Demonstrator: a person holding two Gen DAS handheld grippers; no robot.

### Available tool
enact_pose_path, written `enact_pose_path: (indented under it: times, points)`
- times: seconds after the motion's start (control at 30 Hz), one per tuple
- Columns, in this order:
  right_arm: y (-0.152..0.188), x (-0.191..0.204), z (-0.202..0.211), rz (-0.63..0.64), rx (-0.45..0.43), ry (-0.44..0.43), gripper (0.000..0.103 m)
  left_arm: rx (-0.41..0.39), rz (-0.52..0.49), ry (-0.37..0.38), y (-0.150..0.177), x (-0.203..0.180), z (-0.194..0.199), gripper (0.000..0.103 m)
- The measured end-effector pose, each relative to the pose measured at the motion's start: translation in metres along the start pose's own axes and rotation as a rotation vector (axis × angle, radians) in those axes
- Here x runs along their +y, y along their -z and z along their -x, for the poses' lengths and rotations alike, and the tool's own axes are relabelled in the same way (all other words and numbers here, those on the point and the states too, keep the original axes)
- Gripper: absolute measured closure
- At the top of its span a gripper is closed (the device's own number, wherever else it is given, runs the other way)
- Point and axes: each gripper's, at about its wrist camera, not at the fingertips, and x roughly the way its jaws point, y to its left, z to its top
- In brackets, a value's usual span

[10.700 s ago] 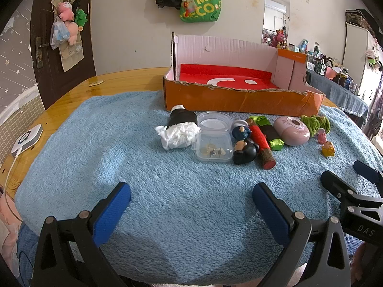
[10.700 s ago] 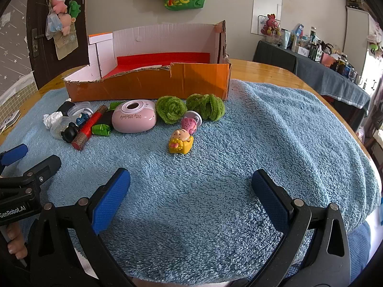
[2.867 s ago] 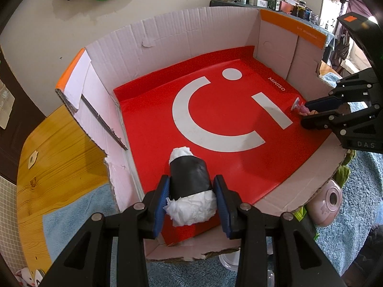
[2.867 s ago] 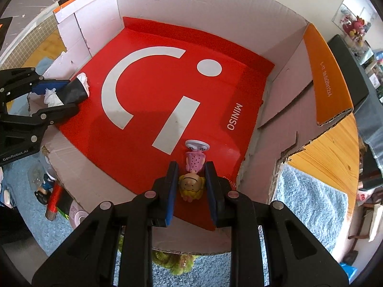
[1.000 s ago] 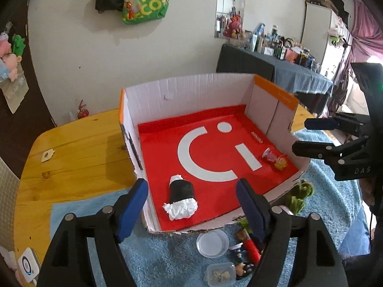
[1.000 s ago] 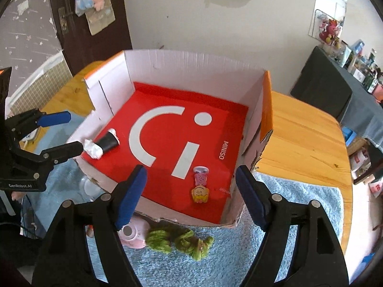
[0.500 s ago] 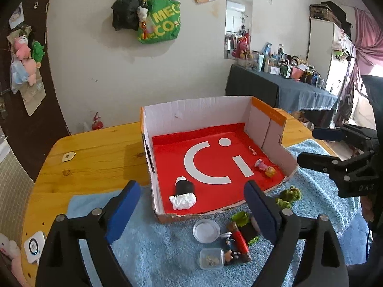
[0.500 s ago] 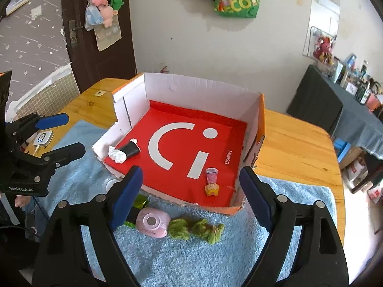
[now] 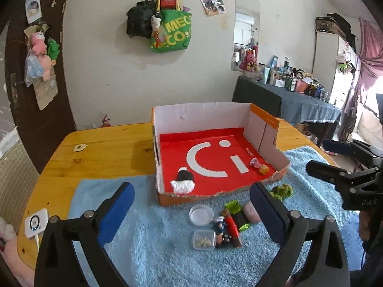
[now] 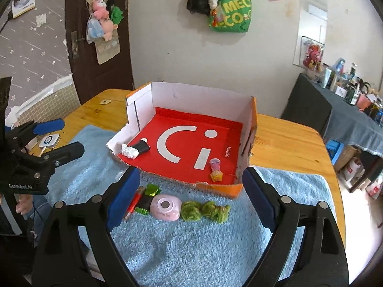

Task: Organize objects

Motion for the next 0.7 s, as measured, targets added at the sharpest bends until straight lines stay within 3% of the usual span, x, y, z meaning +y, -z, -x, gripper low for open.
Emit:
enact_pose_path:
  times: [0.1, 0.17, 0.3, 0.7]
  points:
    - [0.009, 0.003, 0.007, -0.007, -0.031, 0.009, 0.014, -0.009, 0.009, -0.013, 0.01, -0.001, 0.005, 0.004]
    - [0.016, 0.004, 0.012, -0.017, -0.054, 0.012, 0.007, -0.013, 0.02, -0.017, 0.016, -0.001, 0.007, 0.004]
    - [0.031, 0.009, 0.017, -0.021, -0.087, 0.042, 0.006, -0.025, 0.029, -0.037, 0.03, -0.004, 0.011, 0.001]
    - [0.084, 0.006, -0.01, -0.11, -0.042, 0.052, 0.005, -0.019, 0.07, -0.052, 0.074, -0.01, 0.0, 0.0]
